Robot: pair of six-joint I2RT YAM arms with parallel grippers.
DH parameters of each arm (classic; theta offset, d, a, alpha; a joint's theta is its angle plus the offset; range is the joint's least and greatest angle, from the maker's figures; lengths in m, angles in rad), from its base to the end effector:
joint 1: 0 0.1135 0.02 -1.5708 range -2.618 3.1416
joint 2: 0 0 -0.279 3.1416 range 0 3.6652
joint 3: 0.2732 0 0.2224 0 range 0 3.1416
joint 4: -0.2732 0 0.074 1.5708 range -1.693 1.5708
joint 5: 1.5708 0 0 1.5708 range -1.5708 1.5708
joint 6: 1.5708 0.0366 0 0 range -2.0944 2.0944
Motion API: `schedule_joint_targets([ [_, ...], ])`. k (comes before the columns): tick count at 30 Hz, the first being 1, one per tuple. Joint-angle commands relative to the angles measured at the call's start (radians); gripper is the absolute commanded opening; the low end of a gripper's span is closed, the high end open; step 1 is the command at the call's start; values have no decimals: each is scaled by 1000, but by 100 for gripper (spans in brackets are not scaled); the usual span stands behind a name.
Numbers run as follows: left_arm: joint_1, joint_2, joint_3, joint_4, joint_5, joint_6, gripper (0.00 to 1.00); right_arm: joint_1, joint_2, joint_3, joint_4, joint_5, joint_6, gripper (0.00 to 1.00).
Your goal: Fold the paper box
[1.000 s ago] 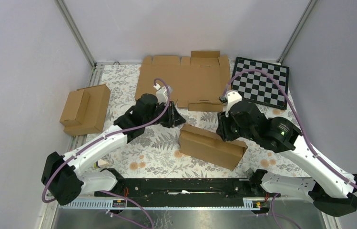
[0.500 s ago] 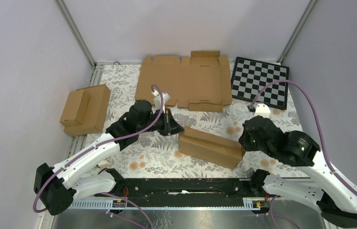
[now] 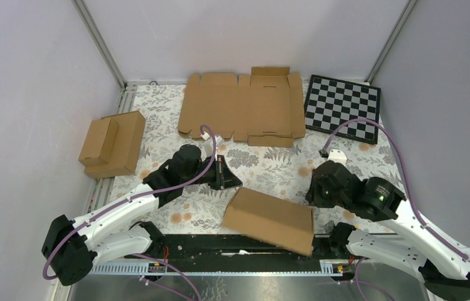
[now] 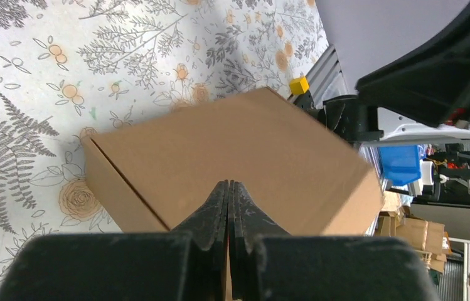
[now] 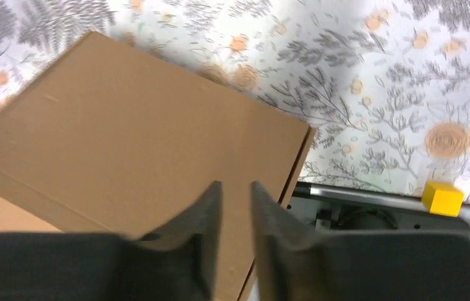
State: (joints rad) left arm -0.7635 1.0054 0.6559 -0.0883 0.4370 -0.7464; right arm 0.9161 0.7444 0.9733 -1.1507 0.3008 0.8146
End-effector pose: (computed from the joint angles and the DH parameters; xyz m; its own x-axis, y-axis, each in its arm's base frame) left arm 0.1261 -0.1421 0.2867 -0.8382 -0.0492 -0.5431 0.4553 0.4850 -0.7467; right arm 0.0546 0.0534 0.3228 -0.8047 0.0928 -0.5864 -0.0921 0.9562 0.2777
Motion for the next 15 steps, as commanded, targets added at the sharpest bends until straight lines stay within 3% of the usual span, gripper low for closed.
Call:
schedule_joint_targets([
  [1,-3,16,40,35,-71,20,0,3,54,141,114,-153,-194,50],
  [3,-2,42,63,24,-77,38,0,3,113,172,144,-367,-310,81],
  [6,4,53,85,-11,-105,74,5,4,193,155,176,-533,-371,99],
  [11,20,32,95,-168,-101,111,23,20,276,28,299,-537,-387,99],
  [15,20,-24,89,-330,-116,138,24,95,334,-50,445,-645,-359,95],
])
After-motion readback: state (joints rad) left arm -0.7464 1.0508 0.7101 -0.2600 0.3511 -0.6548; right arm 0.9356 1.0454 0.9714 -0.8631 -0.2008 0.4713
